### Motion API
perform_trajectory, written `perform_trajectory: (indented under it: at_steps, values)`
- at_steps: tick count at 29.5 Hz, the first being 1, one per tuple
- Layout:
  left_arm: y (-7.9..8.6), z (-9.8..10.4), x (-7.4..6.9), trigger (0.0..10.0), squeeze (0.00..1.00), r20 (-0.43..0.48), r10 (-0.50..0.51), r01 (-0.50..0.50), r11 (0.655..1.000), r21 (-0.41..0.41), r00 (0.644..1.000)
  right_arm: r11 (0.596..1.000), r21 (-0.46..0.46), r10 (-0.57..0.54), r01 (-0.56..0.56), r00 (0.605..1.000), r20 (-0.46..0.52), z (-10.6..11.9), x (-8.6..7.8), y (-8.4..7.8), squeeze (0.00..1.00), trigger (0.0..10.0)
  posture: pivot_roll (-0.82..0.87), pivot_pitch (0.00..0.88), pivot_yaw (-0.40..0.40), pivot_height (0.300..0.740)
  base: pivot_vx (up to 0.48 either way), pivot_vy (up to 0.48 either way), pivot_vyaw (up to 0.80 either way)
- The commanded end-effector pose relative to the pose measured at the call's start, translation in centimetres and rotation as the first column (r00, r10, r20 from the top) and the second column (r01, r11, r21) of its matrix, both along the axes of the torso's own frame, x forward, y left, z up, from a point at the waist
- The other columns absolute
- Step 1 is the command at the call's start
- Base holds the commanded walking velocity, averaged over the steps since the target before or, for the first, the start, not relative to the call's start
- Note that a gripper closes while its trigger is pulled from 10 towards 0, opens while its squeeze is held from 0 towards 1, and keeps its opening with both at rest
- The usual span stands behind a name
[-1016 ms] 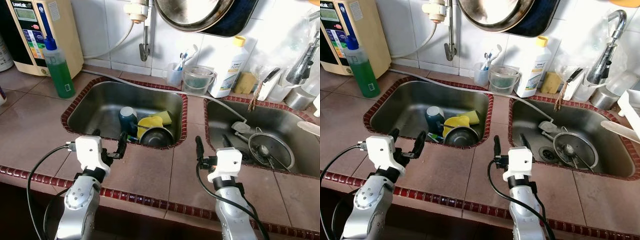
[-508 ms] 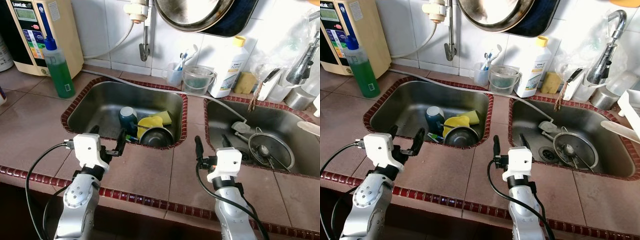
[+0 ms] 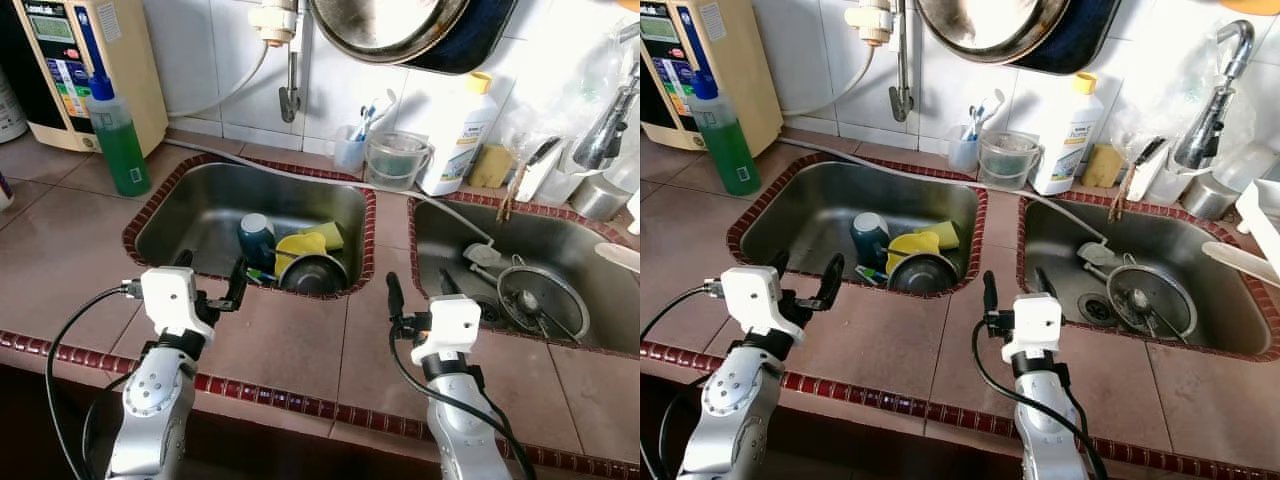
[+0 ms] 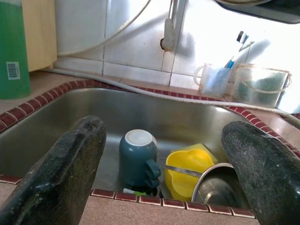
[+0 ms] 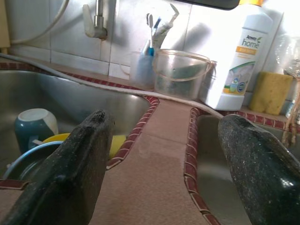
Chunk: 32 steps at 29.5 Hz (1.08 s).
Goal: Kitchen organization
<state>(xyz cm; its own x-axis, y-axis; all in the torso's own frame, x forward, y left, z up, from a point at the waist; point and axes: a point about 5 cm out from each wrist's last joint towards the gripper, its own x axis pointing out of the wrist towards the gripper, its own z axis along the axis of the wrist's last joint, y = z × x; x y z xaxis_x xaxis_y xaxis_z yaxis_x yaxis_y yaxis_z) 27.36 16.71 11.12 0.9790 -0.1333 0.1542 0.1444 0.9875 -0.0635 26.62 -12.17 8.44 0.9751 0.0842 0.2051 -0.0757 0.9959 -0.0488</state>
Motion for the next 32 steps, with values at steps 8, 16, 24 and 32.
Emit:
perform_trajectory:
  at_steps: [8, 16, 24, 32]
  values:
    - [-0.05, 0.09, 0.01, 10.0, 0.00, -0.002, -0.006, 0.006, 1.000, 0.002, 1.000, 1.000, 0.012, -0.015, 0.015, 1.000, -0.009, -0.13, -0.06, -0.12, 0.00, 10.0, -0.13, 0.000, -0.059, 0.740, 0.000, 0.000, 0.00]
    - [-0.13, 0.15, 0.05, 10.0, 0.00, -0.001, -0.012, 0.012, 1.000, 0.004, 1.000, 1.000, 0.014, -0.018, 0.018, 1.000, -0.010, -0.15, -0.10, -0.07, 0.00, 10.0, -0.13, 0.000, -0.054, 0.740, -0.142, 0.000, 0.00]
    - [-0.18, 0.22, 0.13, 10.0, 0.00, -0.002, -0.015, 0.015, 1.000, 0.004, 1.000, 1.000, 0.016, -0.021, 0.021, 1.000, -0.011, -0.19, -0.12, -0.03, 0.00, 10.0, -0.13, 0.000, -0.051, 0.740, -0.132, 0.000, 0.00]
    - [-0.23, 0.28, 0.20, 10.0, 0.00, -0.001, -0.017, 0.017, 1.000, 0.005, 1.000, 1.000, 0.018, -0.023, 0.023, 1.000, -0.014, -0.29, -0.14, 0.03, 0.00, 10.0, -0.13, 0.000, -0.050, 0.740, -0.265, 0.000, 0.00]
